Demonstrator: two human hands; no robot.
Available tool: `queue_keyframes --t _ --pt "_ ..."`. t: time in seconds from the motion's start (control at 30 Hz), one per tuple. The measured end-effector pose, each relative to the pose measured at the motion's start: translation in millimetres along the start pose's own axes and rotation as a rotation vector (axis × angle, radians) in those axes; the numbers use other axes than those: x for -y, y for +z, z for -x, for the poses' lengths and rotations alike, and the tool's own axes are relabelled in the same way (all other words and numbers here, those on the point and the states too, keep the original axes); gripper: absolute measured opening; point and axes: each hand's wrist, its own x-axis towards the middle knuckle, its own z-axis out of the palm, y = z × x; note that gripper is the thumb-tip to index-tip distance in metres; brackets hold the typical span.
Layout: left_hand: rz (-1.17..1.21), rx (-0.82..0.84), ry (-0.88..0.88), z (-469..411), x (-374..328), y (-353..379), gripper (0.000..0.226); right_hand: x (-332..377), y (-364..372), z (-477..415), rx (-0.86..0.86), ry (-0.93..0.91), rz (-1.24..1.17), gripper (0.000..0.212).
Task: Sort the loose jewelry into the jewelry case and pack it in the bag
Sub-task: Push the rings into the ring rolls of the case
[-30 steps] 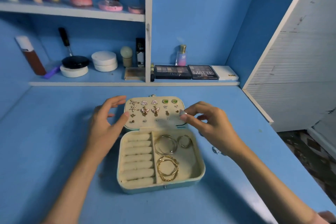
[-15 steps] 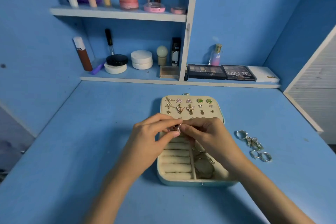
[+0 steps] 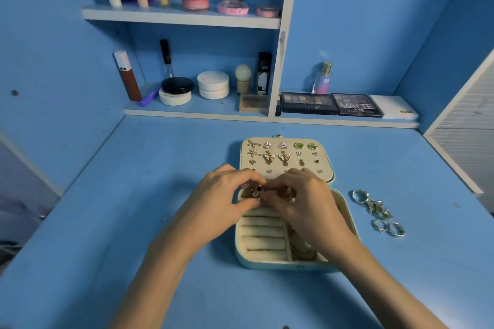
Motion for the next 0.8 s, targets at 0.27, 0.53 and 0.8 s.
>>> queue_keyframes --t 0.27,0.53,0.8 --pt "-0.111 0.019 0.134 -4.9 3.6 0.9 0.023 -11.0 -16.5 -0.8 0.026 0.110 -0.155 0.017" --pt "-0.167 0.098 0.084 -9.4 -2.7 0.9 0.022 -45.9 -71.6 -7.7 -0.063 0.162 0.019 0.011" --pt "-0.317 0.223 0.000 -20.5 -8.2 -3.8 0.026 -76.5 -119.4 -8.1 0.371 0.229 0.415 0.011"
